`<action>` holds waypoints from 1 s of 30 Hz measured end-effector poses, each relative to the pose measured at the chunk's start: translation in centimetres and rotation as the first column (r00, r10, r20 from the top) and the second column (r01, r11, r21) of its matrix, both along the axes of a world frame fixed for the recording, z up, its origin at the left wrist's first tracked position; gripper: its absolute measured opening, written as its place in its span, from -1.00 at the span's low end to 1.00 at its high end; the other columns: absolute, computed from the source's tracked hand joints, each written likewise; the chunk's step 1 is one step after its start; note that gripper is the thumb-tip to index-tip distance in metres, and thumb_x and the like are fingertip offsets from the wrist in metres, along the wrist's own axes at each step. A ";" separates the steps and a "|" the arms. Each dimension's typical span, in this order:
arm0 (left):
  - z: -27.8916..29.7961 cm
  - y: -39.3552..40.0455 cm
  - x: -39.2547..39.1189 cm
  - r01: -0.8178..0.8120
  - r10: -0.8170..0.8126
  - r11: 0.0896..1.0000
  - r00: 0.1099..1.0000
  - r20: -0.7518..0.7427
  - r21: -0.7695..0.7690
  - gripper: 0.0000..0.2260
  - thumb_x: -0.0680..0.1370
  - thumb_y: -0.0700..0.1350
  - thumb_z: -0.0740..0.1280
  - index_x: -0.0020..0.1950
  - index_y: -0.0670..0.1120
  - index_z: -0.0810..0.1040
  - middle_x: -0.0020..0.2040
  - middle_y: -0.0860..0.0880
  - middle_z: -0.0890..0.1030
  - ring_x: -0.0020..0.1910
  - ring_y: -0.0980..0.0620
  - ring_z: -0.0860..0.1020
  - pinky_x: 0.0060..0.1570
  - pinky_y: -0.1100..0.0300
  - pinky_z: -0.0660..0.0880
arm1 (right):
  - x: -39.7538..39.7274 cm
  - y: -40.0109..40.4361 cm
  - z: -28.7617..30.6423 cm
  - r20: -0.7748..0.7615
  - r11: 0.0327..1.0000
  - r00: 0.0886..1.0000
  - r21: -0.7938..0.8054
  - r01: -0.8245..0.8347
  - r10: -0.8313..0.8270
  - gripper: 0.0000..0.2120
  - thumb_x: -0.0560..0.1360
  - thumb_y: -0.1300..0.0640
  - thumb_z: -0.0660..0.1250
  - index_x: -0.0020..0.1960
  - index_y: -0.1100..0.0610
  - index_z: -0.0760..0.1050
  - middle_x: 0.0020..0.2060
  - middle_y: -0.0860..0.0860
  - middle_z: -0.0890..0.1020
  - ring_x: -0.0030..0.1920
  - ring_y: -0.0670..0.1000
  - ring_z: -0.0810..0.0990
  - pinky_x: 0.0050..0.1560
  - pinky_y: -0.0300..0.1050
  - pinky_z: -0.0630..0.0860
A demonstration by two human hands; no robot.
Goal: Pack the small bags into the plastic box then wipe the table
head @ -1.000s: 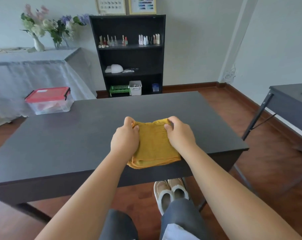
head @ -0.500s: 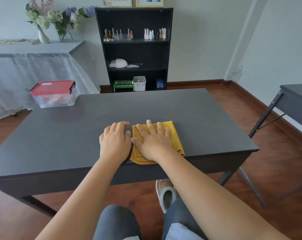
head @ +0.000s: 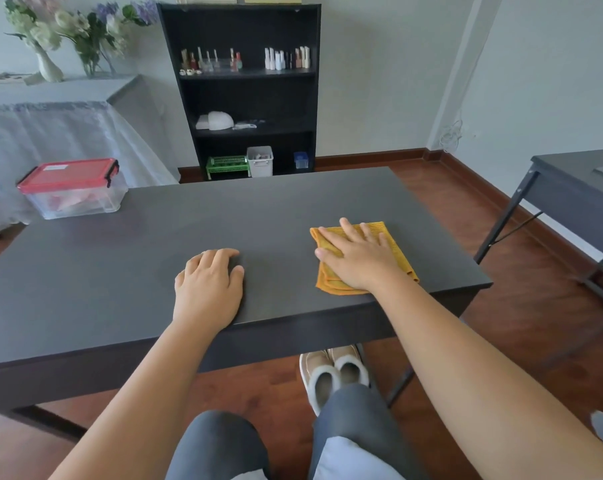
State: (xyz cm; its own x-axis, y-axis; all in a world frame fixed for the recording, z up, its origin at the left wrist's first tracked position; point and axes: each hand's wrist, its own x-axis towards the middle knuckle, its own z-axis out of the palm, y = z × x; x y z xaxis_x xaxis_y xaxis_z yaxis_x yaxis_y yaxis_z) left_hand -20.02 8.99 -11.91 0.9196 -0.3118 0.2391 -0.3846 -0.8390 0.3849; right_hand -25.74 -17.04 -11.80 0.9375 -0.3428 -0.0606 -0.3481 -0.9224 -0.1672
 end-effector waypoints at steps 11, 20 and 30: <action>0.0 0.1 0.0 0.024 -0.024 0.999 1.000 -0.006 0.026 -0.69 0.60 0.03 0.08 0.29 0.08 0.45 0.36 0.07 0.44 0.41 -0.06 0.23 0.33 -0.02 0.19 | -4.9 -8.3 0.2 -0.031 0.997 0.997 -0.021 0.075 -0.076 -0.42 0.34 -0.55 -0.28 0.36 -0.56 -0.17 0.56 -0.14 -0.11 0.54 0.11 -0.15 0.44 0.29 -0.18; -0.1 0.0 0.1 0.030 -0.030 0.999 1.000 0.006 0.024 -0.70 0.59 0.02 0.10 0.28 0.09 0.45 0.36 0.09 0.43 0.40 -0.05 0.24 0.31 -0.03 0.21 | -5.9 -9.6 0.8 -0.051 0.995 0.994 -0.049 0.091 -0.093 -0.40 0.34 -0.53 -0.29 0.38 -0.52 -0.17 0.56 -0.14 -0.11 0.54 0.11 -0.14 0.43 0.29 -0.14; 0.0 0.6 0.4 0.084 -0.084 0.996 0.996 -0.011 0.043 -0.66 0.59 0.07 0.12 0.34 0.12 0.41 0.43 0.12 0.35 0.43 -0.02 0.23 0.36 -0.02 0.21 | -9.0 -5.7 4.2 0.539 0.950 0.841 0.284 -0.132 -0.044 -0.63 0.59 -0.15 0.13 0.39 -0.25 0.32 0.49 -0.10 0.27 0.51 -0.04 0.13 0.47 0.31 -0.10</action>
